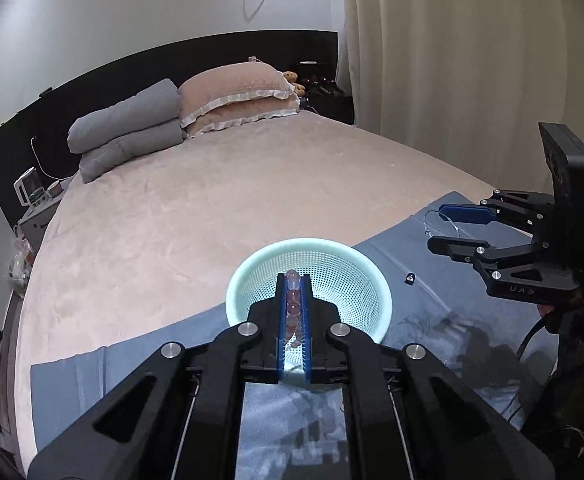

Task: Organize jewelry
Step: 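Carry both items over the green basket and open both tools to drop them, then withdraw both tools from the basket back over the remaining jewelry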

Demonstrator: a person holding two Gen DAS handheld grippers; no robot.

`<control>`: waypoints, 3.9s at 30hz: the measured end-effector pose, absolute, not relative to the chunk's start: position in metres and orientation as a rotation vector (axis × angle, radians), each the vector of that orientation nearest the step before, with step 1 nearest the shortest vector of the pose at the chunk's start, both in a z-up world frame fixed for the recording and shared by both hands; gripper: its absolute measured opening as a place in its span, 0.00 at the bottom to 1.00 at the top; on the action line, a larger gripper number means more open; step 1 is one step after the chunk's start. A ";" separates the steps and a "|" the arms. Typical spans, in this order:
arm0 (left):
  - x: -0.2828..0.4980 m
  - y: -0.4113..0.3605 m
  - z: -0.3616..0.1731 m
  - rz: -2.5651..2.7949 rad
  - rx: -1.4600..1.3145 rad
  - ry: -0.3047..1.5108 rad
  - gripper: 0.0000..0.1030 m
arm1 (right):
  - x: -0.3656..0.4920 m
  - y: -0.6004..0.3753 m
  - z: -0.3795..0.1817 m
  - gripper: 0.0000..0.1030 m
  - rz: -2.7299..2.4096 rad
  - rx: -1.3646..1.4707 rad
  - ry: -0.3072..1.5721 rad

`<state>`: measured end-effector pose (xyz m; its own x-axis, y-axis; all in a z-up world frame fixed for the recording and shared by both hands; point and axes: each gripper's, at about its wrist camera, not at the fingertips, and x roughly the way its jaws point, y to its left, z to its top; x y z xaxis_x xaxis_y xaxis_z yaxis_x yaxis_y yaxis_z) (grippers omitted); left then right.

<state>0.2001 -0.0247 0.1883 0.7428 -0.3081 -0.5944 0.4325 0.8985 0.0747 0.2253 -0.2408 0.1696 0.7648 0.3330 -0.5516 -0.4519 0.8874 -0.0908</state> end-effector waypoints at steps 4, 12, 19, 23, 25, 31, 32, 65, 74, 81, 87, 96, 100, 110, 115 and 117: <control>0.230 -0.026 0.174 -0.420 0.200 0.643 0.06 | 0.259 -0.231 0.157 0.39 0.473 -0.238 0.598; 0.285 -0.029 0.118 -0.464 0.188 0.734 0.06 | 0.310 -0.210 0.109 0.39 0.519 -0.284 0.686; 0.320 -0.031 0.075 -0.482 0.169 0.811 0.06 | 0.334 -0.185 0.071 0.40 0.569 -0.375 0.767; 0.328 -0.037 0.060 -0.489 0.201 0.844 0.06 | 0.344 -0.175 0.056 0.40 0.584 -0.408 0.808; 0.330 -0.040 0.053 -0.494 0.216 0.861 0.06 | 0.347 -0.171 0.053 0.40 0.590 -0.424 0.816; 0.330 -0.037 0.049 -0.486 0.234 0.879 0.06 | 0.350 -0.167 0.049 0.40 0.587 -0.443 0.822; 0.331 -0.038 0.049 -0.484 0.236 0.880 0.06 | 0.350 -0.168 0.049 0.40 0.589 -0.441 0.823; 0.198 0.021 0.147 -0.344 0.110 0.696 0.95 | 0.220 -0.198 0.159 0.82 0.489 -0.429 0.617; 0.138 0.013 0.137 -0.333 0.140 0.700 0.95 | 0.155 -0.236 0.164 0.87 0.441 -0.288 0.540; 0.110 0.010 0.084 -0.333 0.112 0.743 0.95 | 0.122 -0.253 0.128 0.91 0.399 -0.172 0.555; 0.106 0.004 0.028 -0.348 0.051 0.812 0.95 | 0.111 -0.258 0.072 0.91 0.327 -0.161 0.629; 0.118 0.001 -0.016 -0.324 0.026 0.871 0.95 | 0.132 -0.276 0.012 0.90 0.228 -0.167 0.718; 0.125 -0.001 -0.022 -0.321 0.047 0.862 0.95 | 0.144 -0.276 -0.001 0.90 0.233 -0.160 0.742; 0.134 -0.023 -0.035 -0.316 0.103 0.823 0.81 | 0.161 -0.276 -0.021 0.59 0.282 -0.127 0.818; 0.128 -0.028 -0.037 -0.359 0.126 0.802 0.64 | 0.157 -0.268 -0.022 0.25 0.329 -0.151 0.819; 0.124 -0.033 -0.038 -0.368 0.147 0.799 0.52 | 0.155 -0.265 -0.022 0.13 0.335 -0.158 0.820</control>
